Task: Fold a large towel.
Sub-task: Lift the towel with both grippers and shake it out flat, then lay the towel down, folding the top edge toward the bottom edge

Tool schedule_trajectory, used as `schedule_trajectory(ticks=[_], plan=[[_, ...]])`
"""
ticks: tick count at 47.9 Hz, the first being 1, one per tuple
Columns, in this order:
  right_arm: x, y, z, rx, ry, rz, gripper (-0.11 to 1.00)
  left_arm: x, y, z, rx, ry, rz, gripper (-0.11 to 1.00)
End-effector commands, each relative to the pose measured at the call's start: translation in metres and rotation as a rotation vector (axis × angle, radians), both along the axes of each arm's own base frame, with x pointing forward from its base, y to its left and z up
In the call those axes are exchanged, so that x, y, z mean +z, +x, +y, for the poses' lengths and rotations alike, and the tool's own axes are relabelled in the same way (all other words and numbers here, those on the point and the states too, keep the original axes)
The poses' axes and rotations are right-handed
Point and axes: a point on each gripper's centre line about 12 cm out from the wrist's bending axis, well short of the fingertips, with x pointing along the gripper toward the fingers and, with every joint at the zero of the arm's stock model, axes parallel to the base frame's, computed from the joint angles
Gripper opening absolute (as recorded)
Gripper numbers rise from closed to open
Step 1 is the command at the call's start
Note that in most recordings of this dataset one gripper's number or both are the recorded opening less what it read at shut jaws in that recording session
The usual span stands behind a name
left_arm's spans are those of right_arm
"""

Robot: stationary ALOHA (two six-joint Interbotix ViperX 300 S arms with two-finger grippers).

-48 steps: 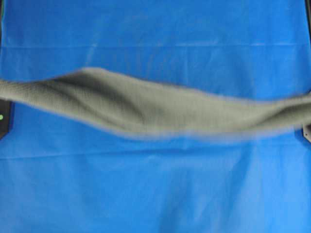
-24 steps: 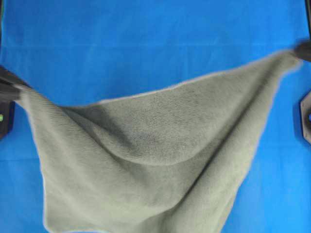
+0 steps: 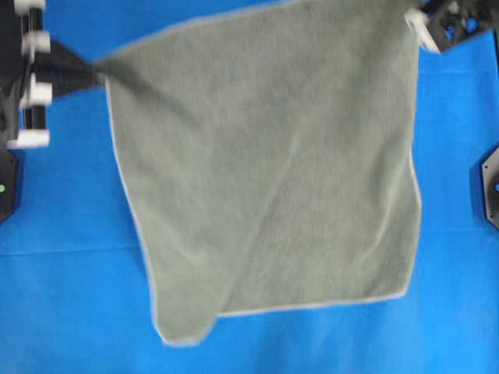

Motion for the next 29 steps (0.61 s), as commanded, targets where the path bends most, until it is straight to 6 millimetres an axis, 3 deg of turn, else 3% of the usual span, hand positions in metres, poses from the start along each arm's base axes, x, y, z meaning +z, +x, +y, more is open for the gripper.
schedule_trajectory(ticks=[1,6,15,21,29], plan=[[0.008,0.0,-0.008,-0.013,-0.023,-0.034,0.01,0.002,-0.004,0.018,0.037,0.055,0.024,0.0],[0.006,0.0,-0.009,-0.008,-0.025,-0.035,0.01,-0.001,-0.006,0.03,0.045,0.101,0.068,0.0],[0.0,-0.003,-0.006,-0.008,-0.012,-0.028,0.01,-0.009,-0.009,0.028,0.022,0.09,0.129,0.0],[-0.014,-0.005,0.009,0.025,0.045,-0.025,0.01,-0.023,-0.009,0.007,-0.062,0.054,0.201,0.0],[-0.038,-0.007,0.046,0.131,0.117,-0.01,0.01,-0.046,-0.003,-0.04,-0.272,0.047,0.274,0.0]])
